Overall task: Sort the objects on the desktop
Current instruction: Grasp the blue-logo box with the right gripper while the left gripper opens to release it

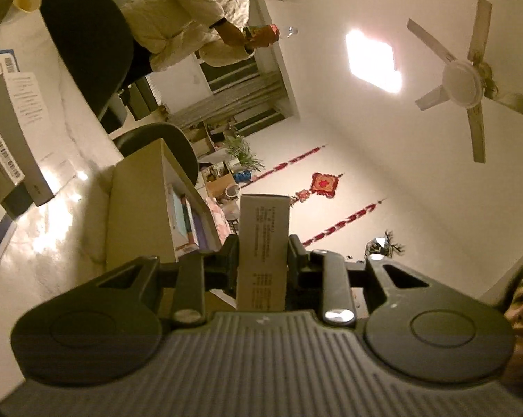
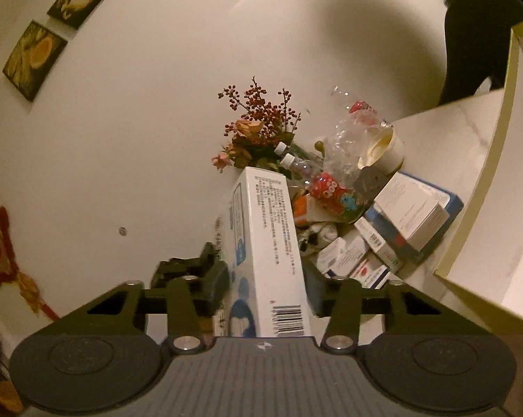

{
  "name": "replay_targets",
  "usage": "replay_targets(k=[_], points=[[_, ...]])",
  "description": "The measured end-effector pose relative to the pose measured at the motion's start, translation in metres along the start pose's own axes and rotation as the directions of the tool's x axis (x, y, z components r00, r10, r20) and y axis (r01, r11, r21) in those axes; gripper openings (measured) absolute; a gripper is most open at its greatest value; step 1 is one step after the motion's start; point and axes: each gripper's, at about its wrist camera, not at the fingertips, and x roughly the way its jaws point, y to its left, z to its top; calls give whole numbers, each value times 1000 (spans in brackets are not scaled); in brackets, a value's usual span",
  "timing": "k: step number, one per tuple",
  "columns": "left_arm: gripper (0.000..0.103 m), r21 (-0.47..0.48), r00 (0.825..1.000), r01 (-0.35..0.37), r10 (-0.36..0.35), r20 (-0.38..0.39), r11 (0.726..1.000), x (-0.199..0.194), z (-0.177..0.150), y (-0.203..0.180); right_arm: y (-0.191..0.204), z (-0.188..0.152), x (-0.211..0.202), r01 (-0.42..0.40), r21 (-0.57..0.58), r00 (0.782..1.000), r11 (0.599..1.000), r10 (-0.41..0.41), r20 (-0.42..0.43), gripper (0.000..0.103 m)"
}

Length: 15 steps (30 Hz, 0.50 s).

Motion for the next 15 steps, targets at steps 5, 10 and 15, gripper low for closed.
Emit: replay_targets(k=[5,10,15], points=[[30,-21,1000,-21,21,18,1000,1,0,6,-3,-3,-5,-19,46,1000,999,19,16,33],[44,-14,998,-55,56,43,998,6,1,6,-6,-1,-10,-5,69,999,998,3,37,32],[61,22,990,-136,135,49,991,8,2,1,-8,5,-19,8,80,997,997,-13,70,32]])
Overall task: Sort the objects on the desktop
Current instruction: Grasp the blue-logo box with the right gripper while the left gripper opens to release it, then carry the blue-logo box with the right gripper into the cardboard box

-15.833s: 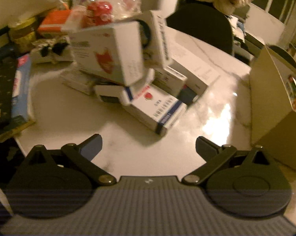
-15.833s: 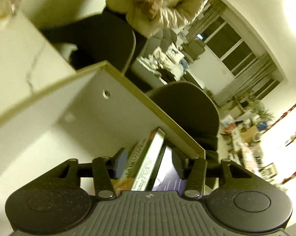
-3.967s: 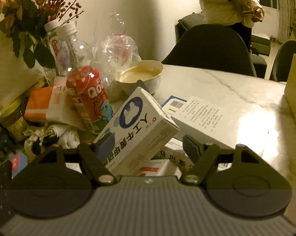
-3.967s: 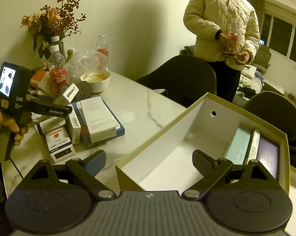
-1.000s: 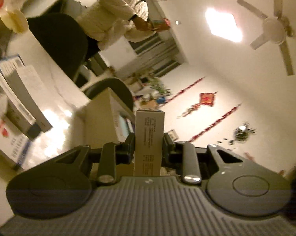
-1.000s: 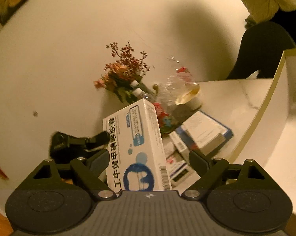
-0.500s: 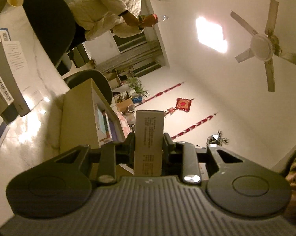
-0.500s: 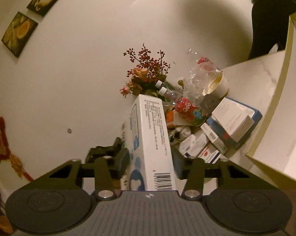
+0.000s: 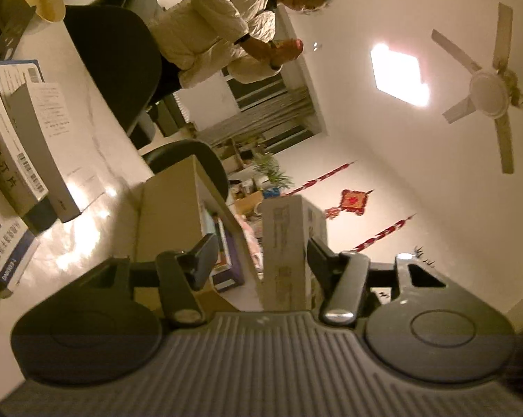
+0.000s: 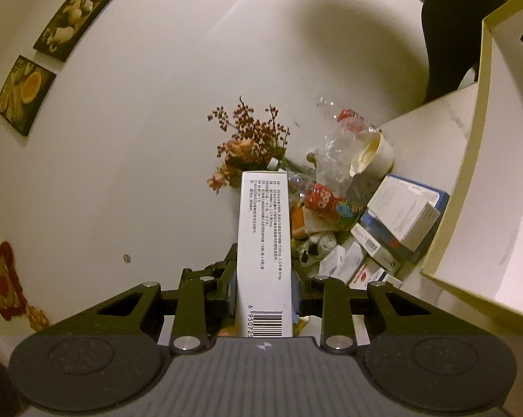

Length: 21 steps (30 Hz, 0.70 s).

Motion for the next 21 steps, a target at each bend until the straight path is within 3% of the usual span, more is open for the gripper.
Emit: replay_targets(k=[2,7,12,16,21], points=[[74,33,999,-49,49,1,998,0,-2,-4,1,5,-7,26,-2,999,1000,-26,23,32],[89,95,986,-167,167,10,981,-4,-6,-13,-1,20,-30,113,8,989,994,-113,93,32],[103,195,951,-308,301,67,931,-6,-12,-30,-5,35,-46,235,21,962,972,-235,138,32],[103,241,913,-408,392,111,881,-6,-17,-39,-6,48,-57,353,24,919,935,-352,177,32],[103,275,874,-485,470,122,830,-3,-21,-41,-7,62,-59,522,14,832,853,-513,211,32]])
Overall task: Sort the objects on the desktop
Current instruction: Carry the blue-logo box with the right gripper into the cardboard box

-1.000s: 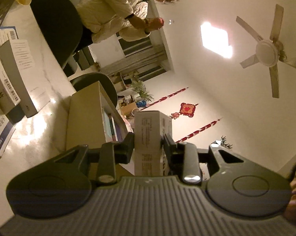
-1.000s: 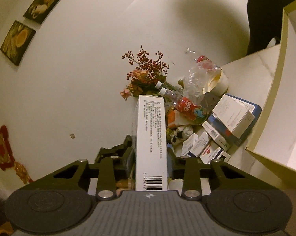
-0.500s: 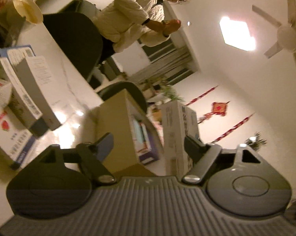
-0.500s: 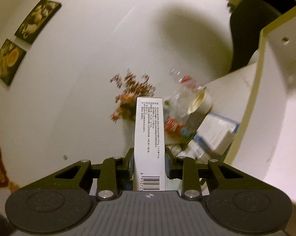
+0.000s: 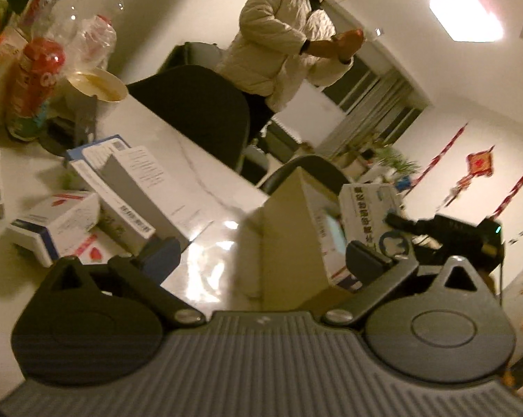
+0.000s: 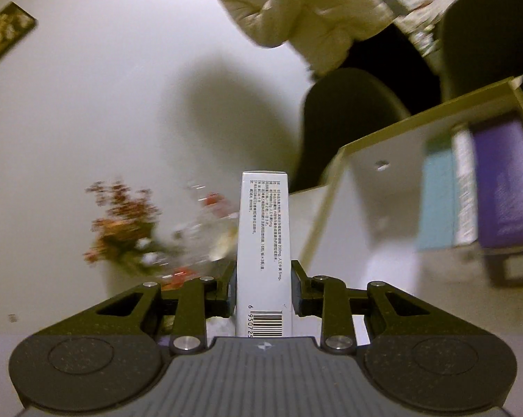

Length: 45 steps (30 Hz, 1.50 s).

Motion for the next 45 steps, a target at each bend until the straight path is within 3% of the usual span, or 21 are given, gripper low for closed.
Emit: replay_targets(k=[4,10,16,23,34,43,45], points=[[103,11,999,-32,32,-19,999,2,-3,1,-4,7,8,145,-53,989,988,-144,16,32],[103,16,998,-62,62,-34,998,4,-7,-2,1,13,32,303,-124,953,945,-304,14,32],[103,-5,996,-74,73,-43,997,4,-10,4,7,21,67,446,-178,893,877,-449,25,32],[103,-24,996,-76,75,-46,997,3,-12,10,9,27,105,582,-215,806,784,-591,29,32],[103,-38,995,-87,85,-51,996,4,-13,18,-2,16,148,730,-300,664,614,-742,97,33],[103,-49,994,-99,97,-54,994,4,-13,24,-1,3,170,761,-407,600,505,-786,148,34],[103,-51,993,-103,101,-56,993,5,-13,25,-2,3,173,761,-423,595,492,-789,152,35]])
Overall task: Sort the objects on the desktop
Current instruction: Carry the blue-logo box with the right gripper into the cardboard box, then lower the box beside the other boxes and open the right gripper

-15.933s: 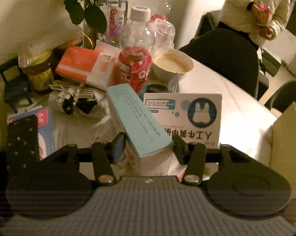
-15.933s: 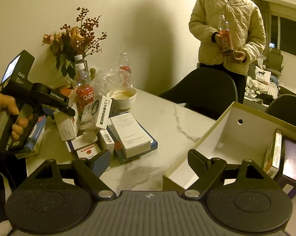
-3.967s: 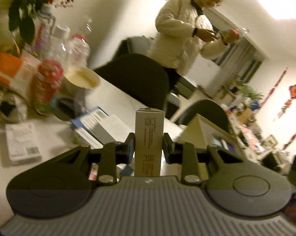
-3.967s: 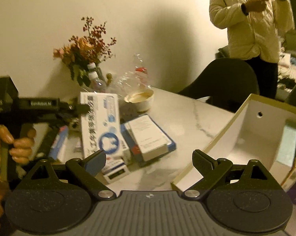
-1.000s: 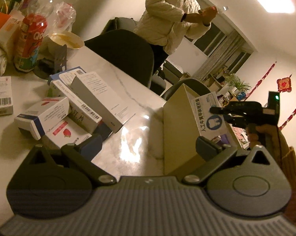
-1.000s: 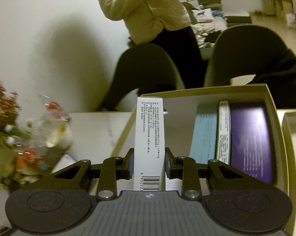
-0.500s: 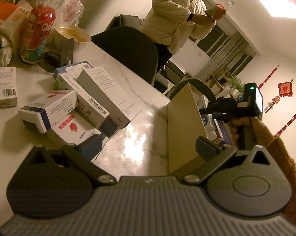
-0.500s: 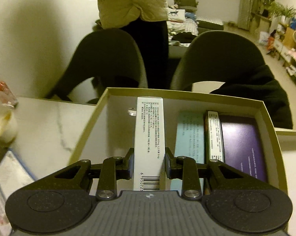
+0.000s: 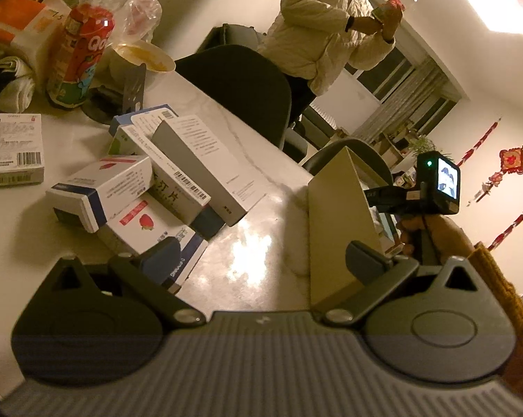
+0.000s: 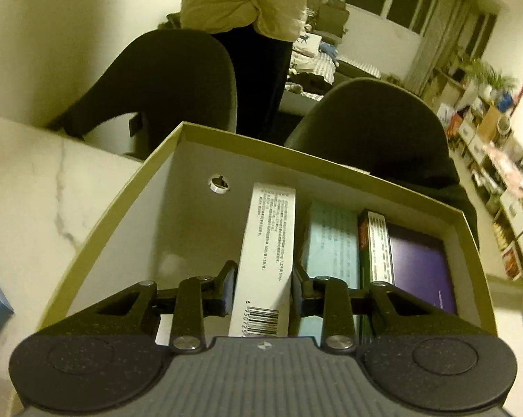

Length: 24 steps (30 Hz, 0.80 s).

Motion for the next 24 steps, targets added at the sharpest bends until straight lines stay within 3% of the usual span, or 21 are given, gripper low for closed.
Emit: replay_targets(k=[9,11,13,24], points=[[103,5,1000,-1,1,-6,1000,2,0,-1,7,2,-1,45,-75,998,996,-42,42,37],[103,5,1000,-1,2,-6,1000,2,-1,-1,10,3,-3,73,-102,996,992,-67,65,47],[103,3,1000,-3,3,-6,1000,2,-1,-1,12,3,-3,114,-134,991,984,-103,88,49],[103,-6,1000,-22,22,3,1000,-5,-1,2,25,2,26,188,-241,982,952,-177,66,54]])
